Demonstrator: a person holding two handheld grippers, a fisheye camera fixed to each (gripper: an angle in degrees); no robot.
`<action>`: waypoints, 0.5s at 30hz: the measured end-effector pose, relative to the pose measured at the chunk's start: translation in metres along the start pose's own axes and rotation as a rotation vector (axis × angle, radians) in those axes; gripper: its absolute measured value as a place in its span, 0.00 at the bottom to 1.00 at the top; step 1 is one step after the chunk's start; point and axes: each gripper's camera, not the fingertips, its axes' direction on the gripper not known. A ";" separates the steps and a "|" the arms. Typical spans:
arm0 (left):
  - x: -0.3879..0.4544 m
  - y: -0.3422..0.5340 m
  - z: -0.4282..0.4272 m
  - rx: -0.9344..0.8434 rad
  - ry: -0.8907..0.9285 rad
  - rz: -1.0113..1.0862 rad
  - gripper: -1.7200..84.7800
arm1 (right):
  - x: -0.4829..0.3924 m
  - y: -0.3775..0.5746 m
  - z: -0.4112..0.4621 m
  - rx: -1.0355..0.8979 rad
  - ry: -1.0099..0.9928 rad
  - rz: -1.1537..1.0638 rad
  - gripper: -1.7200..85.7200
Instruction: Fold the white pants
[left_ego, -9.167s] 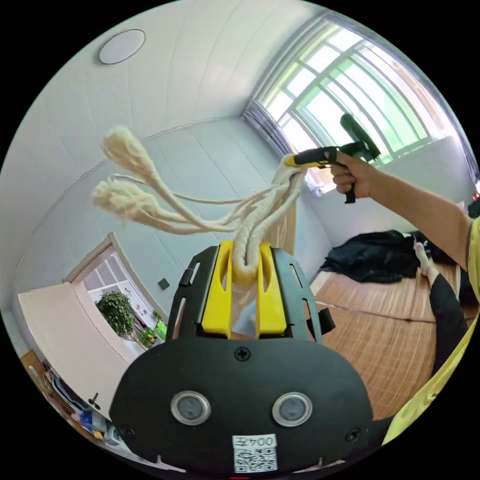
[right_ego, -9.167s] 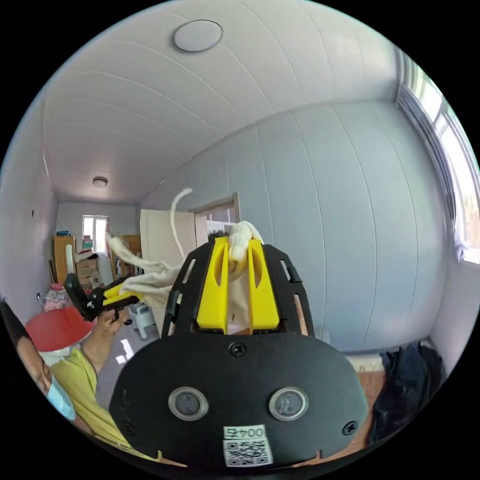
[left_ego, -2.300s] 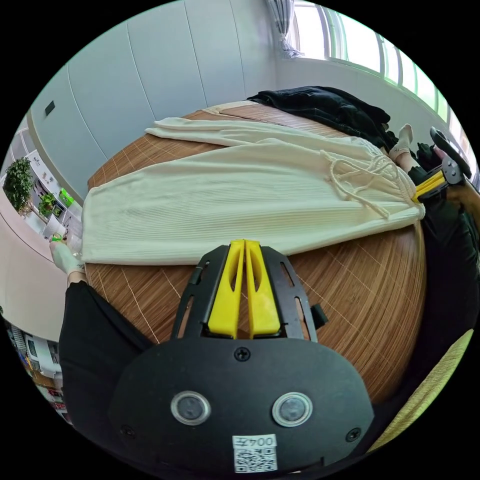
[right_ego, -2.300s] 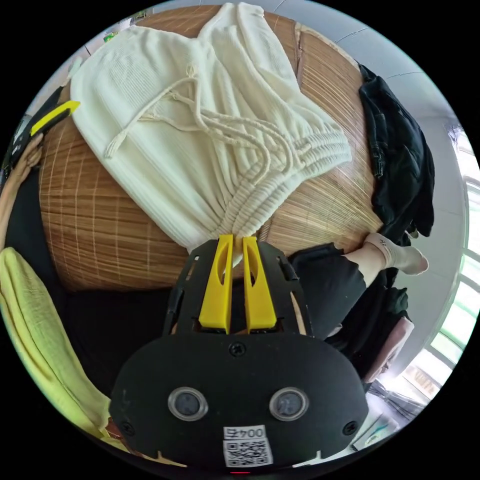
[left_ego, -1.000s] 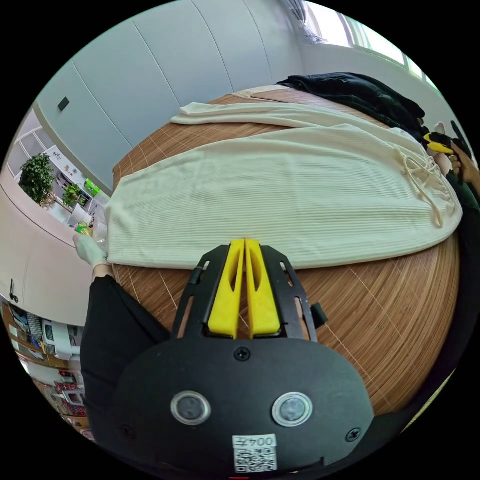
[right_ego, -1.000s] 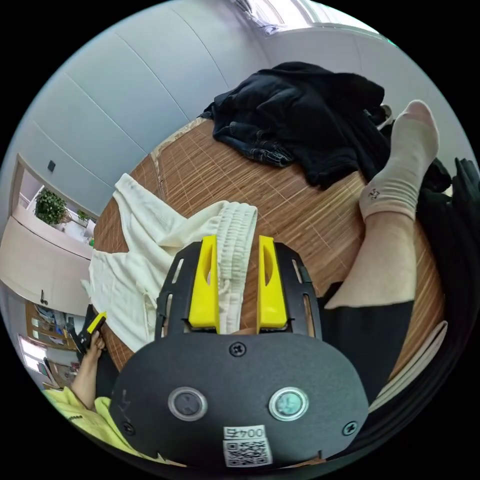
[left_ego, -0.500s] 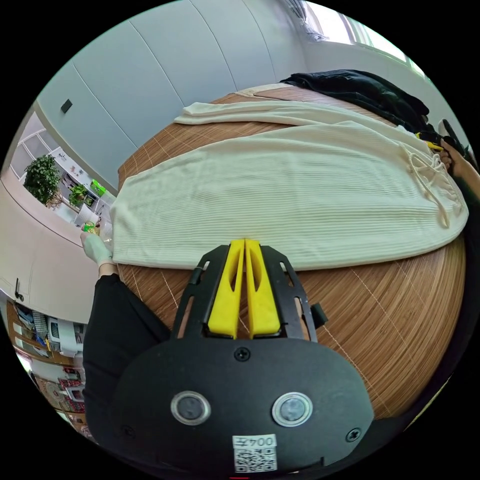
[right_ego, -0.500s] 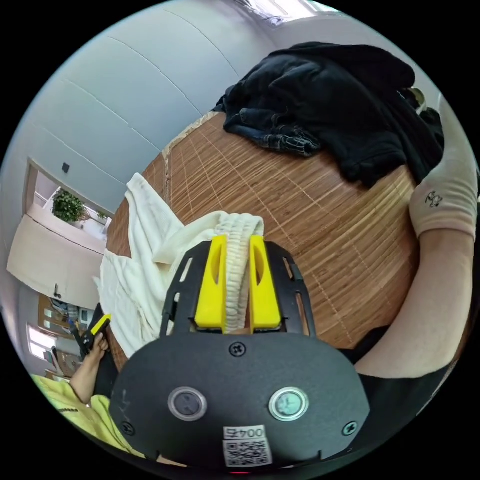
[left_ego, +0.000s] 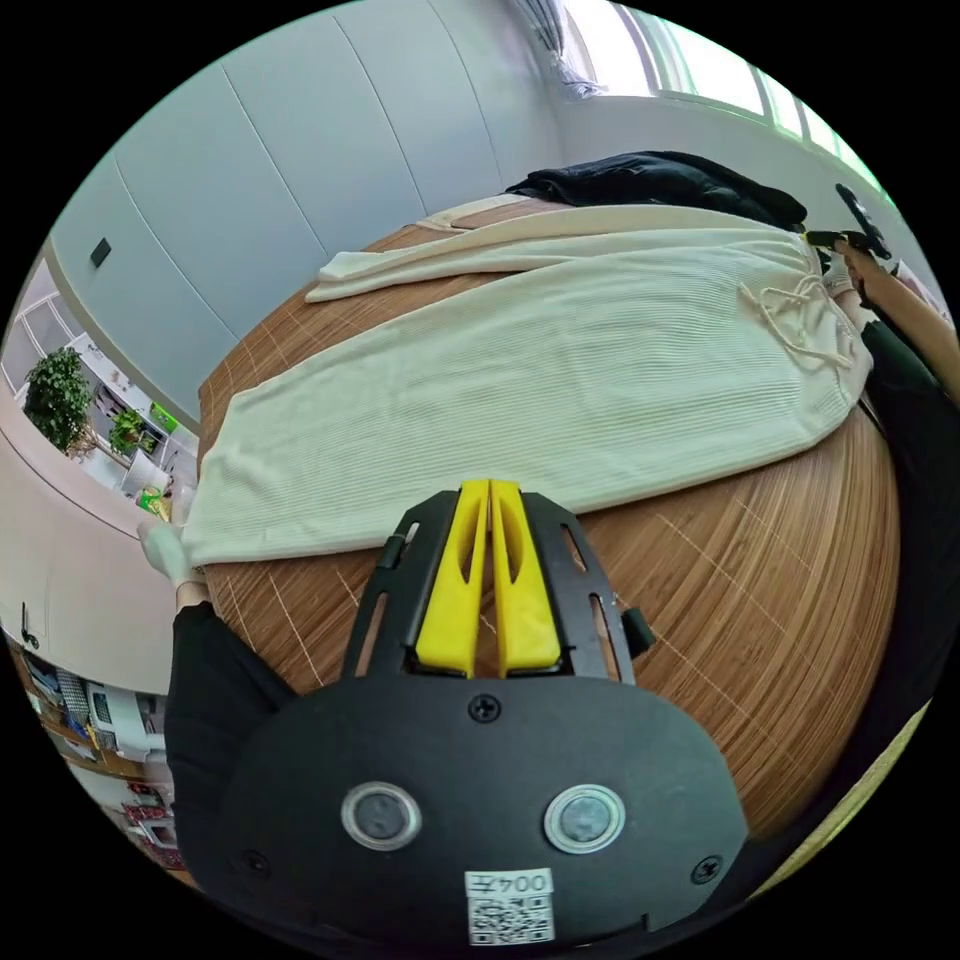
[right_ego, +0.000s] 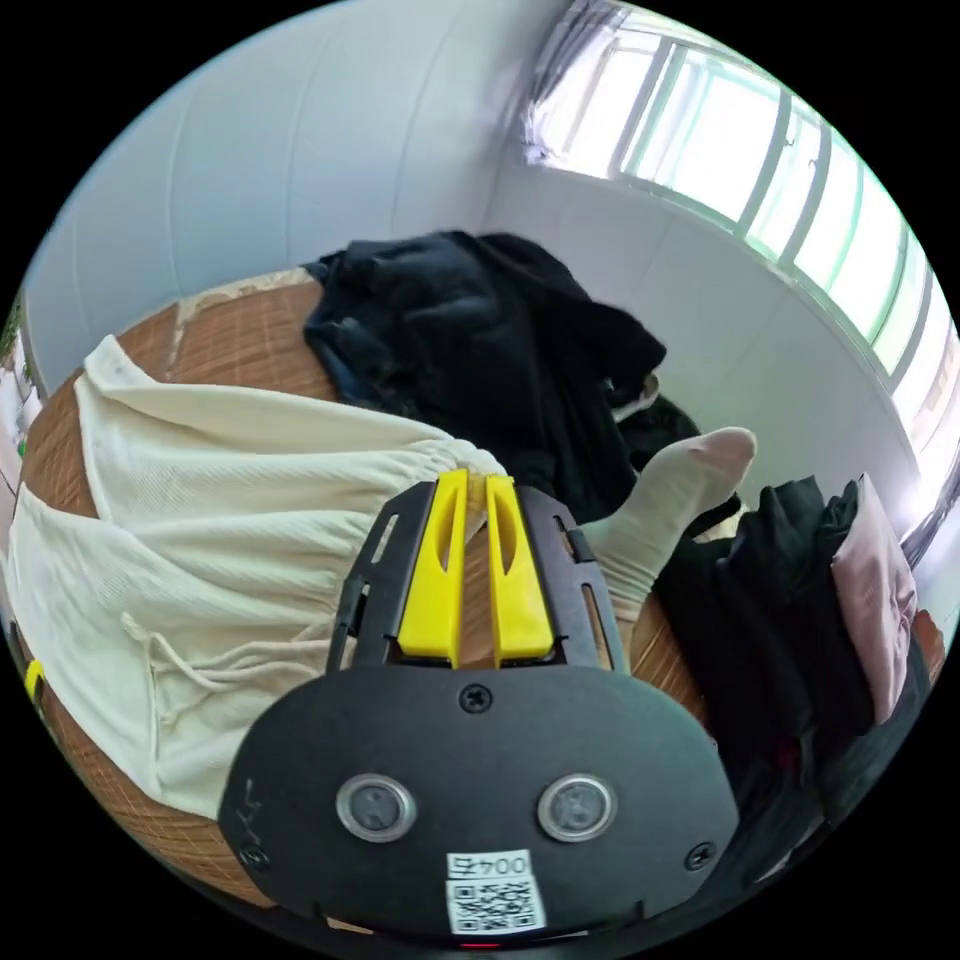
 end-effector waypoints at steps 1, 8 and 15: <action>0.002 -0.001 -0.001 0.002 0.005 0.010 0.04 | 0.004 -0.013 0.020 -0.082 -0.012 0.016 0.08; -0.013 0.000 -0.006 -0.051 -0.124 0.194 0.08 | -0.063 -0.035 -0.080 -0.054 -0.291 -0.288 0.11; -0.074 0.018 0.005 -0.168 -0.205 0.277 0.14 | -0.243 0.067 -0.145 -0.264 -0.108 -0.959 0.16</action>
